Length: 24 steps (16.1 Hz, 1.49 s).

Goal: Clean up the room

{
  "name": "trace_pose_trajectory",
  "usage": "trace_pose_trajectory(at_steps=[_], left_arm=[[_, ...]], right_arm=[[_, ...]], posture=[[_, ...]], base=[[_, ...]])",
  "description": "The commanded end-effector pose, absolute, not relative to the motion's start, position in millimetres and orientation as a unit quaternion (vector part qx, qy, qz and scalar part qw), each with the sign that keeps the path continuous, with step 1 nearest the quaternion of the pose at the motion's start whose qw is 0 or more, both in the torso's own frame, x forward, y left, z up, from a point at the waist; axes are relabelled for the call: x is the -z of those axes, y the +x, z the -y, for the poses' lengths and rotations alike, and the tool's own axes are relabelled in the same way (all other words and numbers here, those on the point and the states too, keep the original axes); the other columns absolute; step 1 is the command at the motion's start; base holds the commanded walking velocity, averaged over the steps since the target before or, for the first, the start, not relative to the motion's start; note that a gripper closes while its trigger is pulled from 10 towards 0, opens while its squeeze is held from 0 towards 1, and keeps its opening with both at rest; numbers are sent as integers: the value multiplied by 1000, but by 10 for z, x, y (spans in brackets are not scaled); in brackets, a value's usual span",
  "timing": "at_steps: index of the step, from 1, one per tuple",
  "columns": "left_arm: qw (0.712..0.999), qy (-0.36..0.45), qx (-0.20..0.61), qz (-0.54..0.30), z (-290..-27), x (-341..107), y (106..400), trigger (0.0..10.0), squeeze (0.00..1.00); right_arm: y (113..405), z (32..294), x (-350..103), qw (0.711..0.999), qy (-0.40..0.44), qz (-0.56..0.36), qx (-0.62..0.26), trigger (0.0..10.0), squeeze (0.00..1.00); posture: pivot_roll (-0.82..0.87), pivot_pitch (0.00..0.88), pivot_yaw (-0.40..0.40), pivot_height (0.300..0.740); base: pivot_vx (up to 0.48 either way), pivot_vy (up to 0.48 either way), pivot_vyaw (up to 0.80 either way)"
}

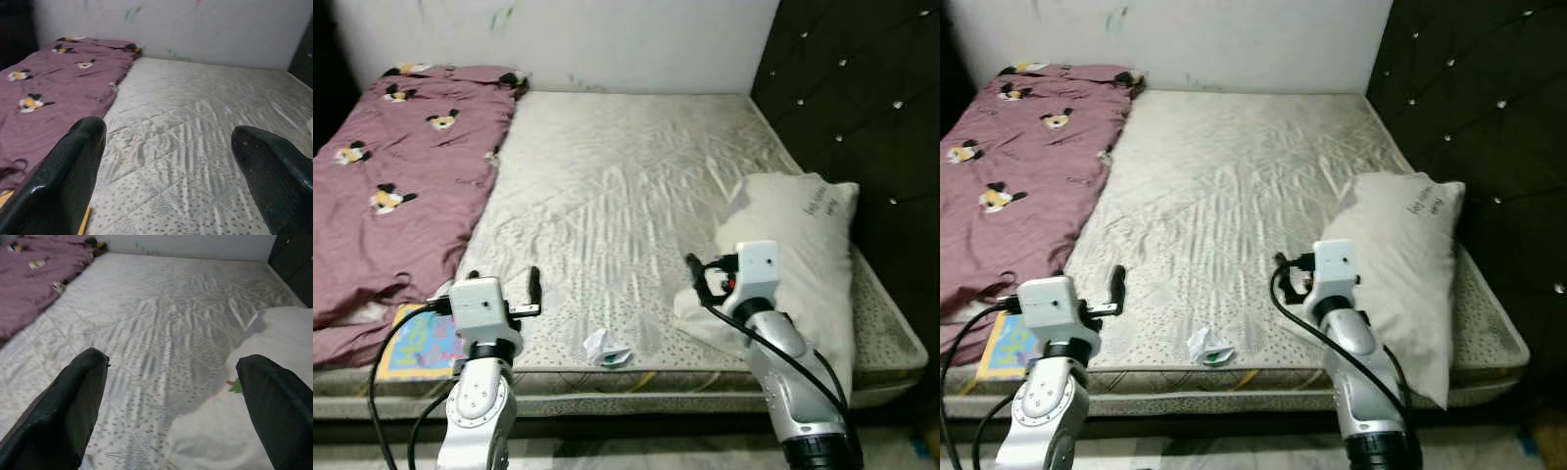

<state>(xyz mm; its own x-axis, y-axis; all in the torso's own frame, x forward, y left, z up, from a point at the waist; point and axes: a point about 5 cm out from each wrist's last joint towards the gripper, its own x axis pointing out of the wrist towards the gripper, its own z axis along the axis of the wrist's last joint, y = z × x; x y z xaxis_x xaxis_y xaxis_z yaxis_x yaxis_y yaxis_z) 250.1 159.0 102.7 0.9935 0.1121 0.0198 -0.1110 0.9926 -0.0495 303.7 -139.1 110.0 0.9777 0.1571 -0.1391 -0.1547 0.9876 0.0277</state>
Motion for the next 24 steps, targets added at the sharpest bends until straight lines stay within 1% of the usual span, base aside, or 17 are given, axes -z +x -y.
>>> trace_pose_trajectory(at_steps=[1, 3, 5, 16, 18, 21, 24], left_arm=[[999, -21, -48, 11, -1569, -1030, 2514, 10000, 0], [999, -25, -45, 13, -1541, -1050, 2526, 10000, 0], [998, -31, -47, 11, -1527, -1043, 2530, 10000, 0], [999, -31, -37, 11, -1514, -1062, 2591, 10000, 0], [999, -27, -26, 20, -1500, -1083, 2592, 10000, 0], [999, -44, 10, 30, -1434, -1120, 2576, 10000, 0], [998, -48, 16, 28, -1426, -1117, 2572, 10000, 0]], right_arm=[[3043, 1421, -1123, 995, 5, -68, -76, 10000, 0], [3042, 1430, -1155, 995, 15, -54, -79, 10000, 0], [3034, 1428, -1163, 995, 15, -52, -80, 10000, 0], [3056, 1413, -1118, 995, 12, -60, -78, 10000, 0], [3058, 1402, -1113, 995, 13, -60, -80, 10000, 0], [3055, 1394, -1089, 994, 14, -66, -81, 10000, 0], [3062, 1379, -1093, 994, 9, -64, -86, 10000, 0]], posture=[[61, 43, -32, 740], [56, 49, -33, 740], [53, 53, -30, 740], [53, 53, -26, 740], [53, 52, -26, 740], [53, 49, -26, 740], [53, 49, -26, 740]], base=[[0, 0, -800], [0, 0, -216], [0, 276, 0], [0, 475, 0], [0, 0, 0], [0, 0, 0], [354, 0, 0]])
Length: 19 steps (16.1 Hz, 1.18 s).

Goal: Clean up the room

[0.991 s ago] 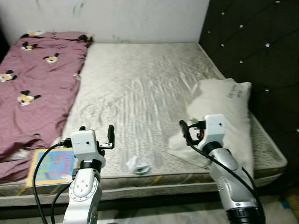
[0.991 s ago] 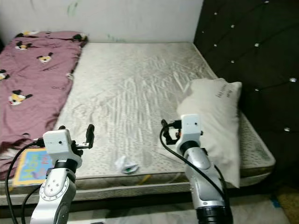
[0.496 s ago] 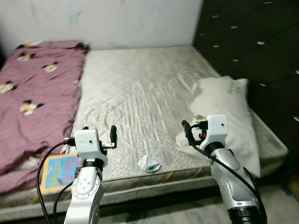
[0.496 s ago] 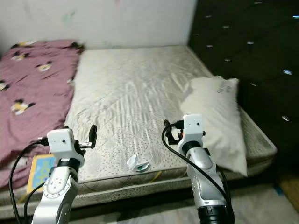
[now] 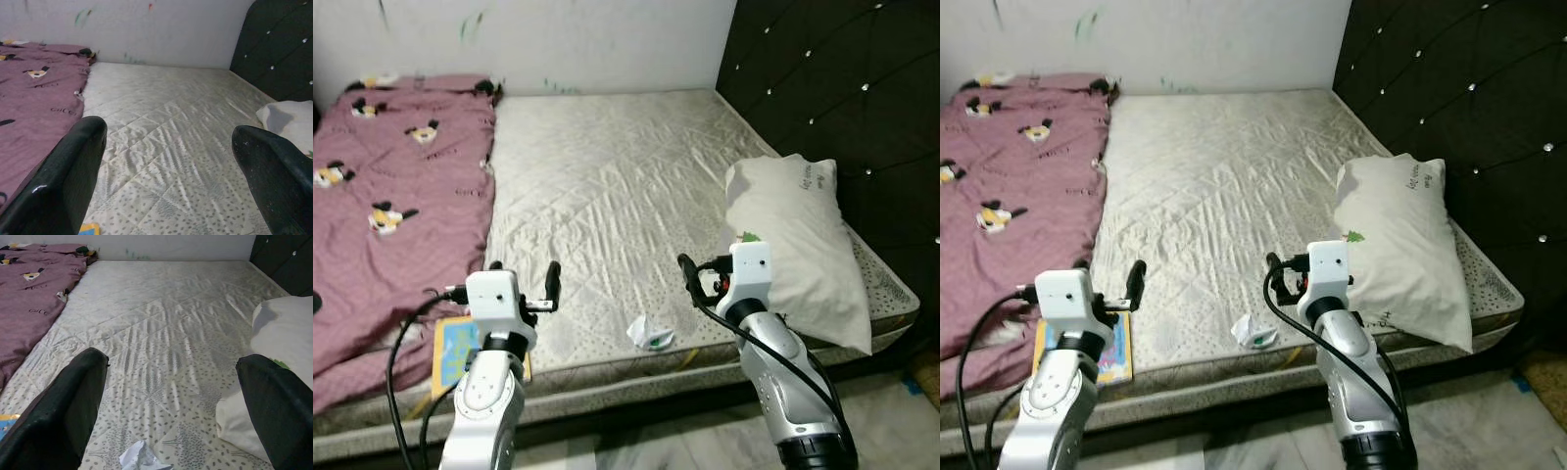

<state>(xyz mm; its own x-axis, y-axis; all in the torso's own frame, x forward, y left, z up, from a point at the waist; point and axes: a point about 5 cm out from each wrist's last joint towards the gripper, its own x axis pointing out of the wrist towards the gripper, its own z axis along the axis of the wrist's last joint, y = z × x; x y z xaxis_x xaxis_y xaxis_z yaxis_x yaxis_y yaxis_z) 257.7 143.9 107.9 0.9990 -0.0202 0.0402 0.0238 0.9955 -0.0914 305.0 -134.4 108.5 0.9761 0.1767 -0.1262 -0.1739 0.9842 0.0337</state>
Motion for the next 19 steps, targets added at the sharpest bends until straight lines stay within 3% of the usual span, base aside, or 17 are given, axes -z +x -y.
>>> trace_pose_trajectory(at_steps=[1, 11, 16, 19], left_arm=[[998, -50, 18, 27, -1424, -1112, 2571, 10000, 0], [998, -50, 27, 21, -1383, -1081, 2572, 10000, 0], [998, -50, 17, 16, -1374, -1073, 2596, 10000, 0], [998, -51, 17, 13, -1360, -1062, 2598, 10000, 0]], right_arm=[[3065, 1372, -1089, 994, 5, -64, -87, 10000, 0], [3044, 1368, -1016, 993, -6, -73, -90, 10000, 0], [2998, 1362, -982, 992, -33, -69, -98, 10000, 0], [2994, 1358, -985, 992, -36, -65, -102, 10000, 0]], posture=[[56, 42, -26, 740], [57, 40, -31, 740], [54, 51, -26, 740], [51, 53, -25, 740]], base=[[382, 0, 0], [391, 0, 0], [0, 0, 0], [0, 0, 800]])
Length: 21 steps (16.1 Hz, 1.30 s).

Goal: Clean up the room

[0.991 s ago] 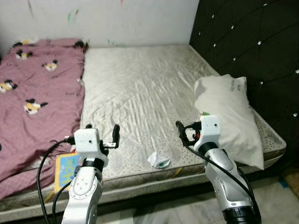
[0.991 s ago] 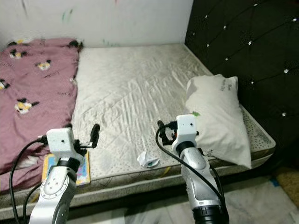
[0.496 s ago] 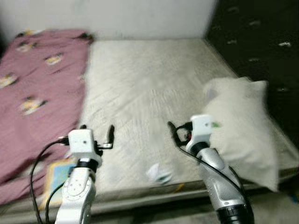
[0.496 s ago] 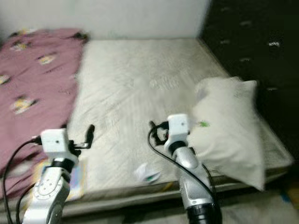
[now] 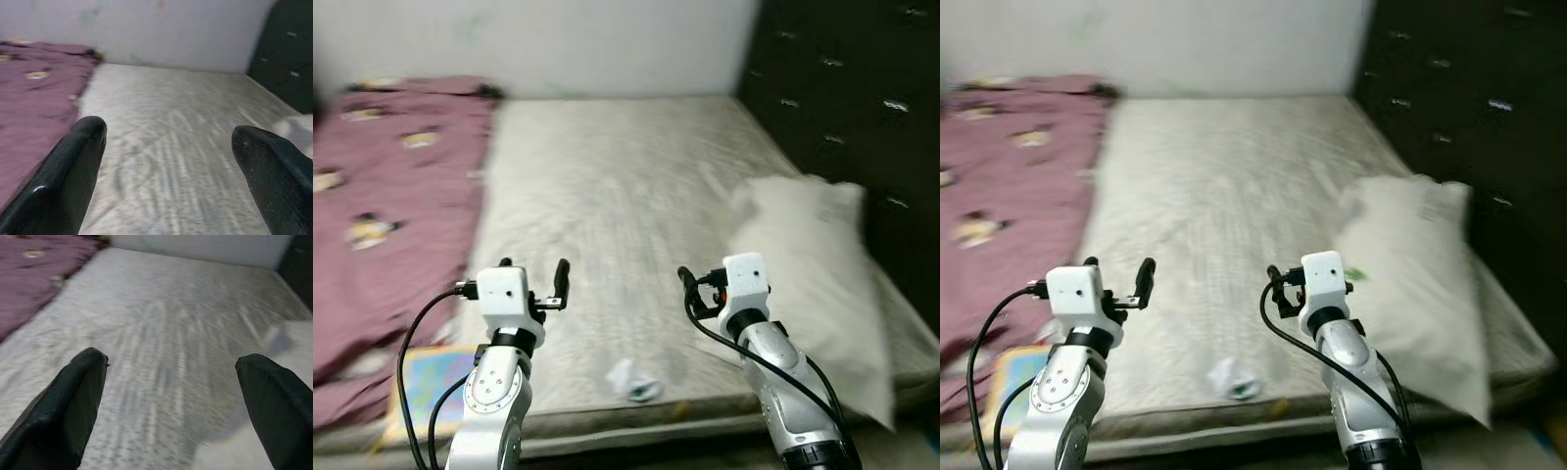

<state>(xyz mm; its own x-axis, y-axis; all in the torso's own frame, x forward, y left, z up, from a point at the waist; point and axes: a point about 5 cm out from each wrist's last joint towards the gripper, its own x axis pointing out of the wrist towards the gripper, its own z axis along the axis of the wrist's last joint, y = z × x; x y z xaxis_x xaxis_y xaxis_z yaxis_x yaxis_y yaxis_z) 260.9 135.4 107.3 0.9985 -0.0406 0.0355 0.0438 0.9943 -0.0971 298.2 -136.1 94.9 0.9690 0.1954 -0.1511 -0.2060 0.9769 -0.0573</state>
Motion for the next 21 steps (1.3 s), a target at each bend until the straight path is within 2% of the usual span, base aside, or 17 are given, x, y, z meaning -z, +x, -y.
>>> trace_pose_trajectory(at_steps=[1, 2, 21], left_arm=[[998, -52, 15, 12, -1364, -1061, 2600, 10000, 0], [998, -53, 13, 12, -1366, -1061, 2602, 10000, 0], [998, -53, 18, -11, -1363, -996, 2530, 10000, 0]], right_arm=[[3002, 1359, -985, 992, -33, -65, -99, 10000, 0], [3009, 1360, -981, 992, -32, -66, -98, 10000, 0], [2956, 1327, -937, 992, 2, -80, -102, 10000, 0]], posture=[[52, 53, -25, 740], [52, 53, -25, 740], [62, 84, -30, 740]], base=[[0, 0, 800], [0, 0, 744], [0, 0, 0]])
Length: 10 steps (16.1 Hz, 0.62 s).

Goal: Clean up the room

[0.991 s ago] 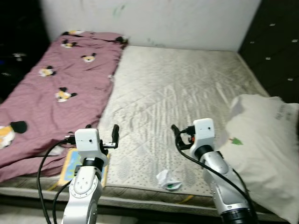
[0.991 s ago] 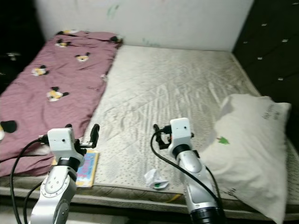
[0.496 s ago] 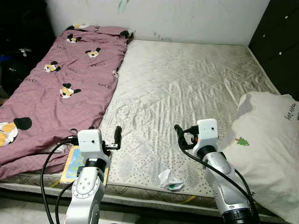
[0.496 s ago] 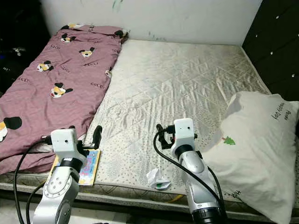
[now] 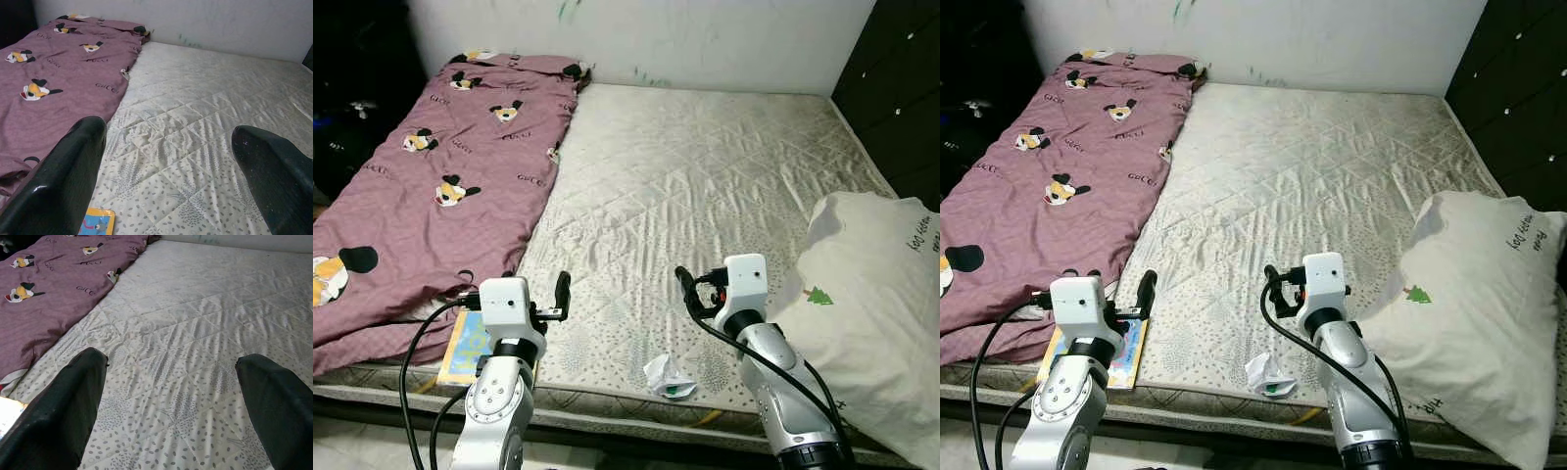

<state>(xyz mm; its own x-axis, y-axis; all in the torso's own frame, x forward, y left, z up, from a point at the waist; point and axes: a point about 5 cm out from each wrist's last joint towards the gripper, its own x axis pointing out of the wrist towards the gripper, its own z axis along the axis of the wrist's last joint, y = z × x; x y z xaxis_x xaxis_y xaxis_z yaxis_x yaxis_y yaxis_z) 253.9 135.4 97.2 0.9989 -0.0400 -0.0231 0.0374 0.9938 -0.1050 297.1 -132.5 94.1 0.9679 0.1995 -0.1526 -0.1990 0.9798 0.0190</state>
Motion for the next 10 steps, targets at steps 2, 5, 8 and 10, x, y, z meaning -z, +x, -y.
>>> trace_pose_trajectory(at_steps=[2, 5, 8, 10], left_arm=[[998, -53, 17, -12, -1360, -993, 2520, 10000, 0], [998, -52, 17, -11, -1358, -993, 2529, 10000, 0], [999, -48, 12, -14, -1383, -981, 2527, 10000, 0], [999, -48, 9, -15, -1390, -975, 2524, 10000, 0]], right_arm=[[2945, 1318, -936, 991, 2, -81, -105, 10000, 0], [2952, 1297, -943, 991, 10, -79, -109, 10000, 0], [2952, 1279, -958, 991, 18, -76, -111, 10000, 0], [2940, 1264, -953, 990, 20, -77, -115, 10000, 0]], posture=[[63, 85, -31, 720], [62, 86, -32, 680], [63, 92, -30, 650], [62, 94, -31, 625]], base=[[0, 0, 0], [0, 0, 0], [0, 0, 0], [0, 0, 0]])
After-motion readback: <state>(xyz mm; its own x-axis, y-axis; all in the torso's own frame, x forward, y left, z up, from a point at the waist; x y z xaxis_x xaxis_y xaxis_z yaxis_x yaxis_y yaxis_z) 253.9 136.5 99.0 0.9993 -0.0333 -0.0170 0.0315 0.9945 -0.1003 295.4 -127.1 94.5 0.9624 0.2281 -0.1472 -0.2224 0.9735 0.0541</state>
